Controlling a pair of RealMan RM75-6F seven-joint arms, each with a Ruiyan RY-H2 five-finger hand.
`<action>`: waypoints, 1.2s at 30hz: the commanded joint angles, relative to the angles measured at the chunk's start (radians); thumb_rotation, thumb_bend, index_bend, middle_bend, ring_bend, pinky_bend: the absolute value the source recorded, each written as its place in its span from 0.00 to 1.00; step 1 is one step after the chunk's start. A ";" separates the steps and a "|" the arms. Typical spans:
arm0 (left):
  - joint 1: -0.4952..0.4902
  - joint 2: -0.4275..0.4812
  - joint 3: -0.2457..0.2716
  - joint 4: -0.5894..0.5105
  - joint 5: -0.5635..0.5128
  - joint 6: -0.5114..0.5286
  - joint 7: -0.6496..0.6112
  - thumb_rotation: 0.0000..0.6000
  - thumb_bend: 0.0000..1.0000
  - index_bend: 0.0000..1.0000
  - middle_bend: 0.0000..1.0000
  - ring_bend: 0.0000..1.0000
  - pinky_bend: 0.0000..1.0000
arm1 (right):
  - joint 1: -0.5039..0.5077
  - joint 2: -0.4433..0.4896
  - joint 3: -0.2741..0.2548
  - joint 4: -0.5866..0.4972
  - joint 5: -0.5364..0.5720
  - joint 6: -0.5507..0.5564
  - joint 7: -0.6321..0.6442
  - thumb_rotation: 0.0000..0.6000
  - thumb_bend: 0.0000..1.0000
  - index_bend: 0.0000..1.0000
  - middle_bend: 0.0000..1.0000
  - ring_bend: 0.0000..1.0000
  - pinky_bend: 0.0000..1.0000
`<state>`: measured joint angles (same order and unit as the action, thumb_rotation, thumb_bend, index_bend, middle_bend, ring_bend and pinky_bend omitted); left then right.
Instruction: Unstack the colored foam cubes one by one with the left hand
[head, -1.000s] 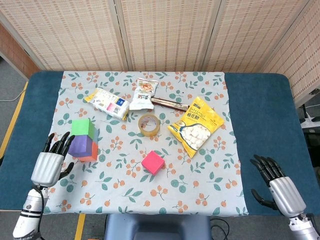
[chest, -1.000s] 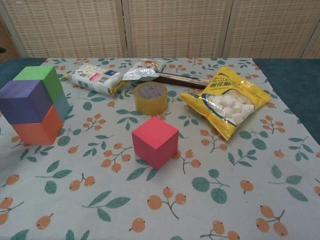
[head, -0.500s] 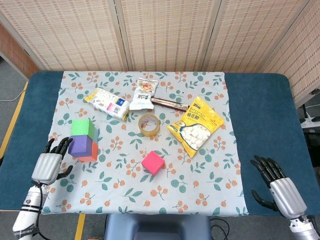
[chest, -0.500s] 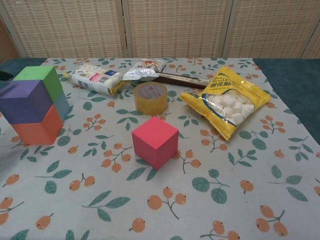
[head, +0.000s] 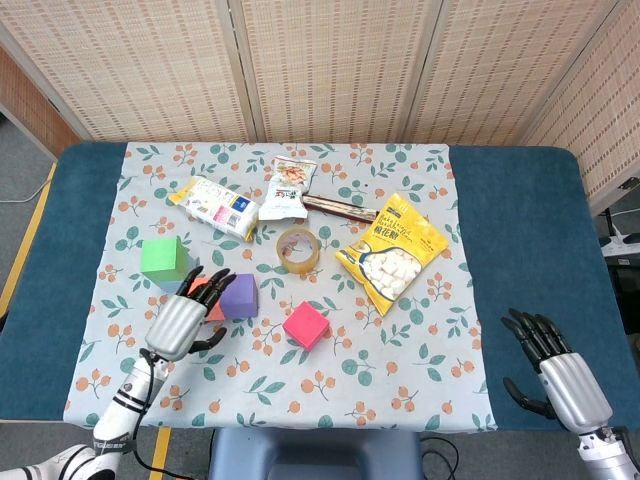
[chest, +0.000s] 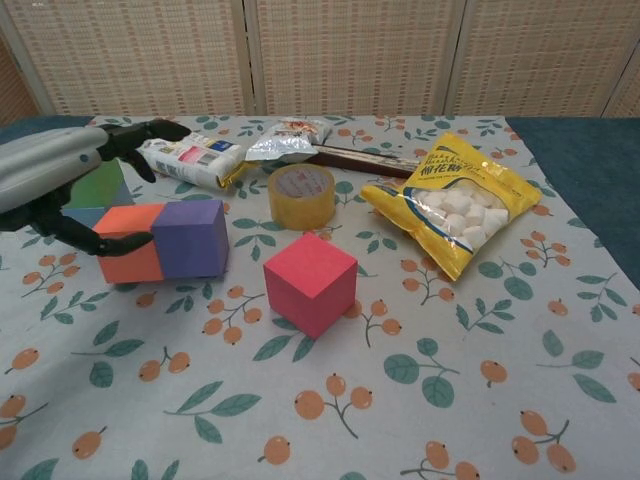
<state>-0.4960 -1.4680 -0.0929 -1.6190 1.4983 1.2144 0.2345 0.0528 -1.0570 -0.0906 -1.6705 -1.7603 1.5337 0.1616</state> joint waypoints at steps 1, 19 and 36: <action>-0.032 -0.034 -0.011 0.022 0.023 -0.022 0.007 1.00 0.33 0.00 0.03 0.16 0.04 | 0.002 0.002 0.000 0.000 0.002 -0.004 0.002 1.00 0.27 0.00 0.00 0.00 0.00; -0.127 -0.083 -0.042 0.205 -0.164 -0.247 -0.068 1.00 0.33 0.00 0.00 0.00 0.00 | 0.004 -0.002 0.002 0.000 0.010 -0.011 -0.004 1.00 0.27 0.00 0.00 0.00 0.00; -0.149 -0.141 -0.024 0.316 -0.177 -0.283 -0.138 1.00 0.32 0.00 0.03 0.28 0.00 | 0.004 -0.003 0.008 0.002 0.019 -0.012 -0.005 1.00 0.27 0.00 0.00 0.00 0.00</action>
<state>-0.6416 -1.6026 -0.1176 -1.3115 1.3137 0.9301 0.1067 0.0571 -1.0597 -0.0831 -1.6685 -1.7417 1.5213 0.1566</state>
